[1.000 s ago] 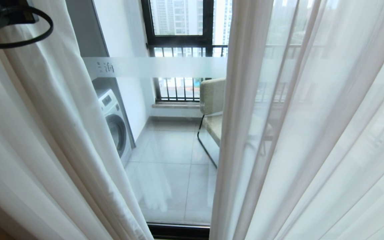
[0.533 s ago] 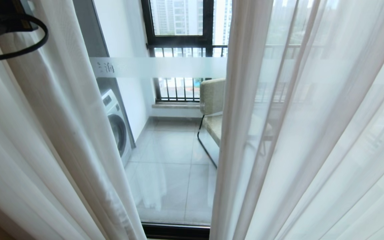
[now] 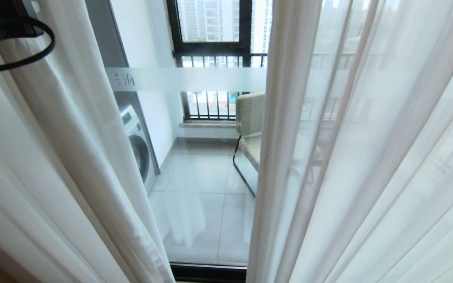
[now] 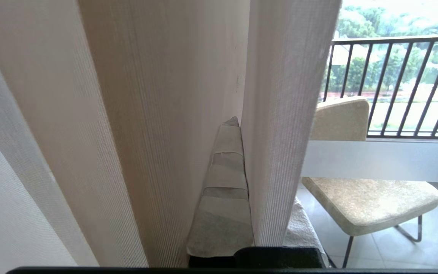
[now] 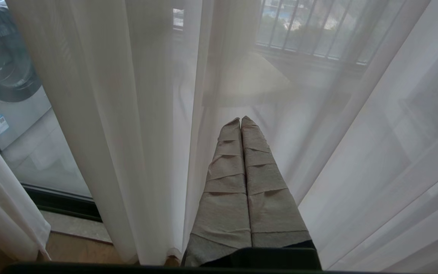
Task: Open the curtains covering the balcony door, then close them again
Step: Pull the inner curtains open on both sides
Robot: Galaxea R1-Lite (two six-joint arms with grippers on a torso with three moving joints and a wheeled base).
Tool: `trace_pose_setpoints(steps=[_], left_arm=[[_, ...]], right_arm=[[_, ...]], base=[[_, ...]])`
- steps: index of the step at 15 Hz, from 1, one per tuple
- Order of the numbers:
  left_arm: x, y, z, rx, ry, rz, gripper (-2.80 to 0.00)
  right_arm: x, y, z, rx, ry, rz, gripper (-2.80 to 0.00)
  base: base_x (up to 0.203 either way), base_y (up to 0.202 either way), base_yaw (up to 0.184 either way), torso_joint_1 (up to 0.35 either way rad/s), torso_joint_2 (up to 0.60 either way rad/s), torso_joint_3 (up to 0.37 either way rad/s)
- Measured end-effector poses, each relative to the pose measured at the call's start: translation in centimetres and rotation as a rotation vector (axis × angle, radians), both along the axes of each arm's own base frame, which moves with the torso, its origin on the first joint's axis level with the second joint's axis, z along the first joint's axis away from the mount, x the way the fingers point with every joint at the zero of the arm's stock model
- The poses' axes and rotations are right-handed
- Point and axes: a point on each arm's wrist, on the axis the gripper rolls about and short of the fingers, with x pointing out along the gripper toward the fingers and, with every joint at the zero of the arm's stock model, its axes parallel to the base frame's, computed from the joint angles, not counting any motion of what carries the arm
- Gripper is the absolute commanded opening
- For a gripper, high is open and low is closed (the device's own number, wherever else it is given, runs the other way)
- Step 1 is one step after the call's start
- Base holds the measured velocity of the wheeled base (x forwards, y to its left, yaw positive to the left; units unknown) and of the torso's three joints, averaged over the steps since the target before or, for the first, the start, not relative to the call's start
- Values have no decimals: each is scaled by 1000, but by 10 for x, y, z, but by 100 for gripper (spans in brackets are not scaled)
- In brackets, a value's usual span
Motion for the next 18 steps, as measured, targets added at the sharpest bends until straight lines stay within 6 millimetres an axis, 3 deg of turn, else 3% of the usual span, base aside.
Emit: trace_pose_setpoints(steps=[12,18], left_arm=[[3,11,-4,-9,13,43,-280],[2,12,-7,-34,20,44,-280]], right_arm=[[0,0,0,-1,0,0,-280],[0,0,0,0,0,0,-280]], base=[[0,0,0,0,0,0],[1,167,-1,2,2,3]])
